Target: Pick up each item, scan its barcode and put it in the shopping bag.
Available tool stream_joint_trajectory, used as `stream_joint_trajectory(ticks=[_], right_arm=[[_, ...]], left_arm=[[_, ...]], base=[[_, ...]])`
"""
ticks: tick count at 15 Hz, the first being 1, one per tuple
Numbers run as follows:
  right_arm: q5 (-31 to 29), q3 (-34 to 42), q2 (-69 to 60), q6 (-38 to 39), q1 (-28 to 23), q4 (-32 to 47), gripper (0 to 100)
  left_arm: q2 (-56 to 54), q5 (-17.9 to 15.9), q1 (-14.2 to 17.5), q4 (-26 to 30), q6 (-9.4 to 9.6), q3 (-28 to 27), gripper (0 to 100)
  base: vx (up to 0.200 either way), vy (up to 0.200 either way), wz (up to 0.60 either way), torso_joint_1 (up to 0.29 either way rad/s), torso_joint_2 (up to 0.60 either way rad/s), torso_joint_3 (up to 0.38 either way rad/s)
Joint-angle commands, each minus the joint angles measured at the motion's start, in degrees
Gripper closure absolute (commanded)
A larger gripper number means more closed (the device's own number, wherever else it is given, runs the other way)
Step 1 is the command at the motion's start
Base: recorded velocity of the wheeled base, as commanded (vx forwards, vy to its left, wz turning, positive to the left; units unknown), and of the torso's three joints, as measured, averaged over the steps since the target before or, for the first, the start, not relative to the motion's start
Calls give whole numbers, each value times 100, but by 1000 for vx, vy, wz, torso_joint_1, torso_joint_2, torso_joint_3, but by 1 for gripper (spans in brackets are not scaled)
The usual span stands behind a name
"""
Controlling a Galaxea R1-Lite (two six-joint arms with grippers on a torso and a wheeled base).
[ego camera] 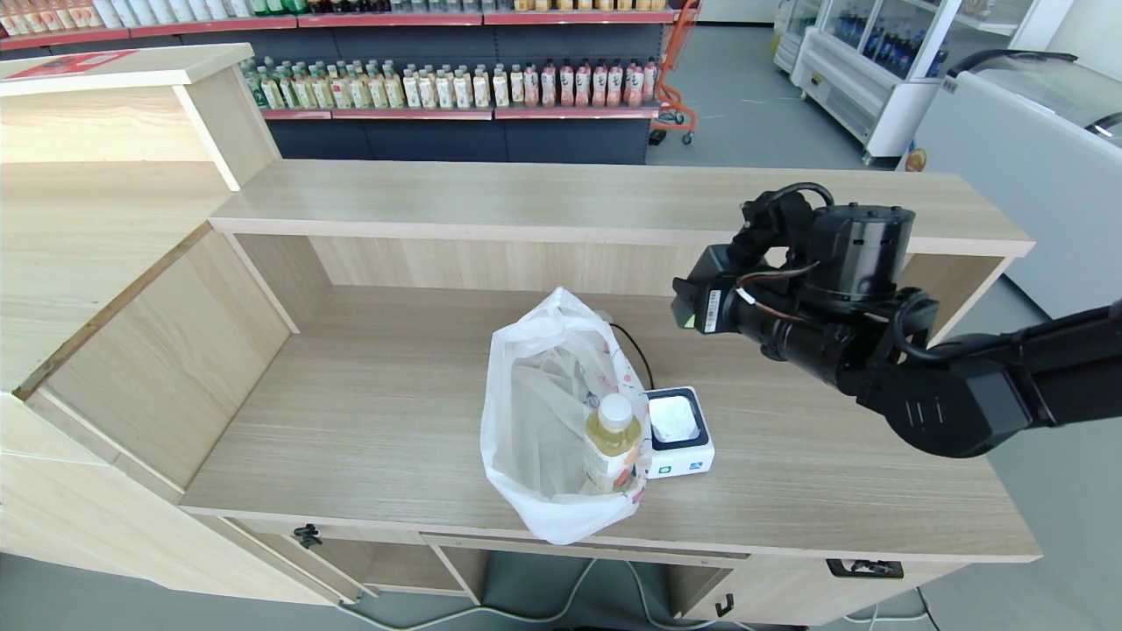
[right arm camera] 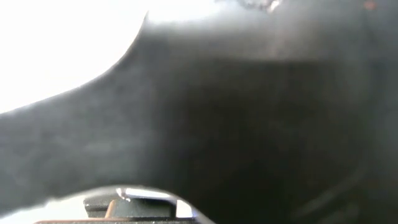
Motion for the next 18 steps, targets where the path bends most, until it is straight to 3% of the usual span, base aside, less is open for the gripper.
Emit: stream_joint_trajectory(ticks=[1, 4, 8, 14, 18], right_arm=[[60, 111, 41, -7, 6, -221, 100], [244, 322, 102, 2, 6, -396, 100], [1273, 954, 120, -51, 111, -845, 100], [1510, 849, 551, -218, 349, -1293, 100], [1475, 102, 1096, -499, 252, -1302, 100]], left_arm=[[-2, 0, 0, 2, 2, 0, 0], [-2, 0, 0, 2, 2, 0, 0], [-2, 0, 0, -6, 11, 0, 0], [-2, 0, 0, -6, 11, -9, 0], [-2, 0, 0, -6, 11, 0, 0]], base=[[0, 0, 0, 0, 0, 0], [0, 0, 0, 0, 0, 0], [0, 0, 0, 0, 0, 0], [0, 0, 0, 0, 0, 0], [0, 0, 0, 0, 0, 0]])
